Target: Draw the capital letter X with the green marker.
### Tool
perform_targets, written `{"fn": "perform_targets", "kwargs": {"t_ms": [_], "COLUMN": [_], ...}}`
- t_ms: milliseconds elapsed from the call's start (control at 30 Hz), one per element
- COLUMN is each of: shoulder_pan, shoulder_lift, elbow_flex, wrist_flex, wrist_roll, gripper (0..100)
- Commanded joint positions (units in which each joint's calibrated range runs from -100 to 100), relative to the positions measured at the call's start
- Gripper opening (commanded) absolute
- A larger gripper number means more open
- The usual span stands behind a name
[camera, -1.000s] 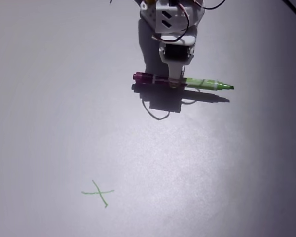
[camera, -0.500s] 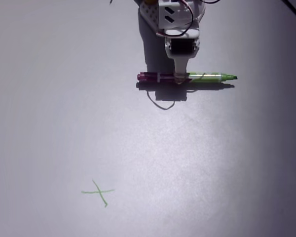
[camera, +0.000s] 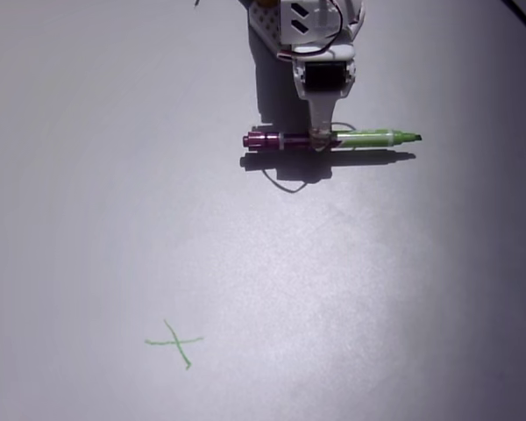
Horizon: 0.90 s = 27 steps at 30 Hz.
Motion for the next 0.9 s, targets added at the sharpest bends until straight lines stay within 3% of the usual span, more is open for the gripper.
{"fn": "perform_targets", "kwargs": {"t_ms": [0,867], "shoulder_pan": [0.4,7.8], "shoulder_lift": [0.3,-1.5], "elbow_flex": [4.2,4.3], "wrist_flex": [6.4,6.8], "wrist_roll": [-0.4,-1.0], "gripper": [0,1]}}
